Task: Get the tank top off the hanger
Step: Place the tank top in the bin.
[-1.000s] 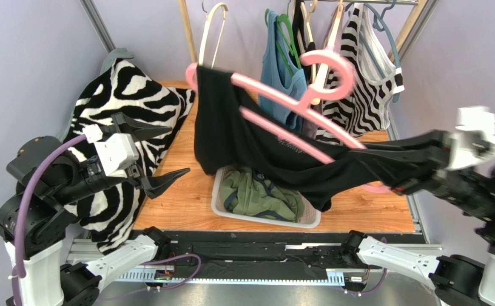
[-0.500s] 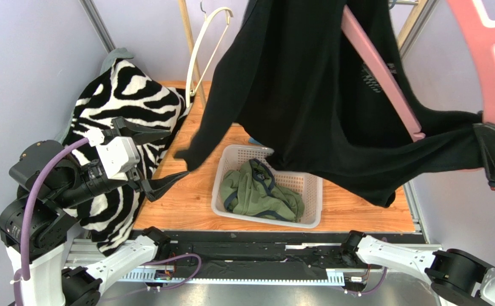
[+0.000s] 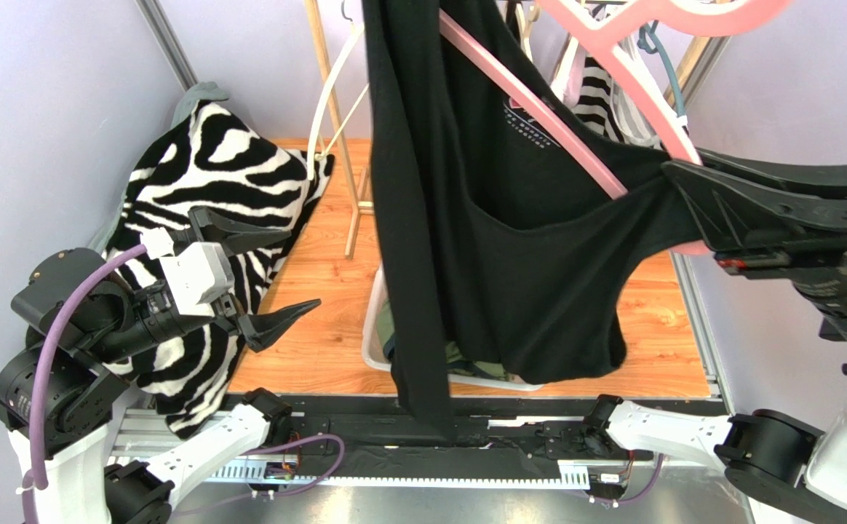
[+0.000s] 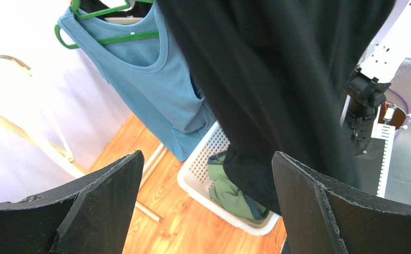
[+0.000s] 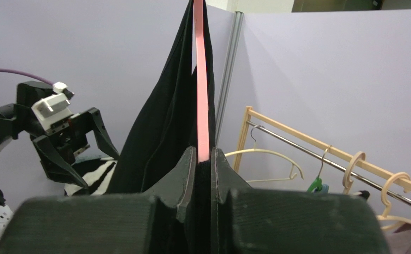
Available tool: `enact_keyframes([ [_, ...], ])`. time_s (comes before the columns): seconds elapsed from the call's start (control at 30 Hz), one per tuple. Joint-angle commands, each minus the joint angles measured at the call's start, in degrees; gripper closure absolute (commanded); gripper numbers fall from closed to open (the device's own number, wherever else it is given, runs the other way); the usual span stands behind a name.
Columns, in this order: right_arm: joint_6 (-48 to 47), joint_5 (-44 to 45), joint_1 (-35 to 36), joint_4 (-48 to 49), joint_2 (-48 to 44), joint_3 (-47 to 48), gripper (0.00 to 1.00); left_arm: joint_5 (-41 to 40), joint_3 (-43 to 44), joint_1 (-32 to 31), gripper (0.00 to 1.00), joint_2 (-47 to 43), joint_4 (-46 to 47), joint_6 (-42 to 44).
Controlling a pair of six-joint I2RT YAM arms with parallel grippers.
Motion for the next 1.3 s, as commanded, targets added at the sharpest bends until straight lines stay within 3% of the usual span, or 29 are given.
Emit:
enact_keyframes([
  [0.0, -3.21, 6.22, -0.18, 4.52, -0.43, -0.01, 1.00, 1.56, 0.50, 0.40, 0.01, -0.12, 1.19, -1.45],
  [0.67, -10.33, 17.48, -0.10, 6.20, -1.22, 0.60, 1.00, 3.75, 1.56, 1.19, 0.01, 1.46, 1.46, -2.94],
  [0.9, -8.40, 10.72, -0.10, -5.12, -0.95, -0.01, 1.00, 4.11, 2.61, 1.37, 0.01, 1.82, 1.46, -2.50],
  [1.27, 2.06, -0.44, -0.18, -9.61, -12.72, -27.86, 1.00, 7.44, 5.87, 1.19, 0.01, 2.69, 1.46, 7.69],
])
